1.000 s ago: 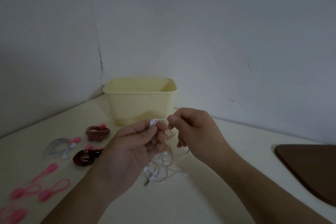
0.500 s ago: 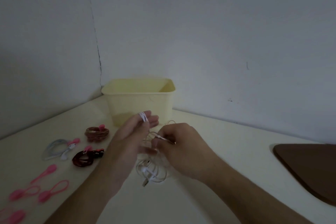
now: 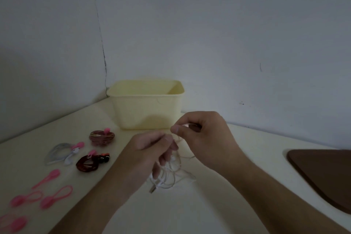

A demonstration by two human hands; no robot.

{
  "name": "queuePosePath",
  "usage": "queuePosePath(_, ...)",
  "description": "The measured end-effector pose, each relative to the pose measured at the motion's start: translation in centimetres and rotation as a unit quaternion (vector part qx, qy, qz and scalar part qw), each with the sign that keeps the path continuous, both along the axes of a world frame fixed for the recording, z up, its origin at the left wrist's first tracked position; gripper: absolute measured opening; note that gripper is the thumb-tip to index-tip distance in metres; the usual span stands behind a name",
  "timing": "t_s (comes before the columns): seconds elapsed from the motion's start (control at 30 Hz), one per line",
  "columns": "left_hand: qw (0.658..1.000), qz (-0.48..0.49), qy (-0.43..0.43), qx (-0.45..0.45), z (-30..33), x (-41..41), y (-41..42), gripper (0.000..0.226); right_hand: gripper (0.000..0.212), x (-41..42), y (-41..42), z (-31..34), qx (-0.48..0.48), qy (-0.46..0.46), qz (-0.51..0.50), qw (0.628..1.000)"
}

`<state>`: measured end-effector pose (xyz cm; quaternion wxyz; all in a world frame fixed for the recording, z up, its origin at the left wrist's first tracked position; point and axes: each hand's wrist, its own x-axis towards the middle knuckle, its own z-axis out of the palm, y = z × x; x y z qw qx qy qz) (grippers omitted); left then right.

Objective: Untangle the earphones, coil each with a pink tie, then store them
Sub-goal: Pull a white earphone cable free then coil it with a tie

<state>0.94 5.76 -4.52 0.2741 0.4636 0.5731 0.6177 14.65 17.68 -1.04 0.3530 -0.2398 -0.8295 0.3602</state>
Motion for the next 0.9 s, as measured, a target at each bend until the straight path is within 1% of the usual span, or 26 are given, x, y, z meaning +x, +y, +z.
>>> queuePosePath(0.03,0.999,-0.029,-0.02,-0.019,0.0,0.0,-0.1,0.033,0.018,0.1,-0.1,0.0,-0.005,0.0,0.002,1.0)
queuePosePath(0.1,0.994,-0.069,-0.088,-0.019,0.2,0.0,-0.4,0.034,0.021,0.0,-0.1,-0.2,-0.014,0.004,0.0,1.0)
queuePosePath(0.17,0.98,-0.108,-0.167,0.016,0.6,-0.2,-0.8,0.027,0.028,-0.3,-0.2,-0.6,-0.009,-0.004,-0.004,1.0)
queuePosePath(0.23,0.964,-0.127,-0.223,0.071,1.1,-0.2,-1.1,0.021,0.035,-0.6,-0.5,-1.1,0.014,-0.047,0.006,0.999)
queuePosePath(0.27,0.959,-0.122,-0.237,0.095,1.2,-0.3,-1.2,0.024,0.039,-0.7,-0.7,-1.4,0.019,-0.072,0.02,0.997)
queuePosePath(0.3,0.958,-0.108,-0.241,0.111,1.2,-0.5,-1.1,0.033,0.039,-0.8,-1.0,-1.5,0.021,-0.096,0.037,0.994)
queuePosePath(0.33,0.96,-0.091,-0.235,0.123,1.2,-0.8,-0.9,0.04,0.038,-0.9,-1.3,-1.6,0.027,-0.121,0.054,0.991)
queuePosePath(0.37,0.966,-0.064,-0.216,0.128,1.1,-1.0,-0.7,0.042,0.035,-1.0,-1.5,-1.6,0.038,-0.143,0.069,0.987)
queuePosePath(0.4,0.975,-0.029,-0.183,0.124,0.9,-1.1,-0.6,0.039,0.033,-1.0,-1.7,-1.6,0.051,-0.158,0.075,0.983)
queuePosePath(0.43,0.985,0.018,-0.135,0.109,0.6,-1.1,-0.4,0.033,0.034,-1.1,-1.8,-1.4,0.062,-0.165,0.076,0.981)
queuePosePath(0.5,0.992,0.109,0.002,0.064,0.0,-0.9,-0.1,0.027,0.034,-1.0,-1.8,-0.9,0.072,-0.157,0.068,0.982)
queuePosePath(0.53,0.99,0.122,0.066,0.041,-0.3,-0.8,-0.1,0.025,0.031,-0.8,-1.7,-0.6,0.07,-0.144,0.064,0.985)
queuePosePath(0.57,0.989,0.11,0.1,0.023,-0.7,-0.6,0.0,0.025,0.027,-0.6,-1.6,-0.2,0.062,-0.124,0.059,0.989)
queuePosePath(0.6,0.991,0.085,0.098,0.01,-0.9,-0.4,0.0,0.028,0.024,-0.3,-1.4,0.2,0.052,-0.099,0.051,0.992)
queuePosePath(0.67,0.999,0.032,0.044,-0.003,-0.9,-0.2,0.0,0.036,0.021,0.0,-0.8,0.6,0.038,-0.049,0.023,0.998)
queuePosePath(0.77,0.996,-0.04,-0.082,0.004,-0.2,0.0,-0.3,0.035,0.022,0.0,-0.1,0.2,0.022,-0.016,-0.007,1.0)
queuePosePath(0.83,0.979,-0.091,-0.177,0.04,0.4,0.2,-0.6,0.028,0.027,-0.3,0.1,-0.7,0.033,-0.039,-0.003,0.999)
queuePosePath(0.9,0.965,-0.106,-0.223,0.087,0.8,0.0,-0.8,0.032,0.03,-0.7,-0.1,-1.5,0.045,-0.085,0.015,0.995)
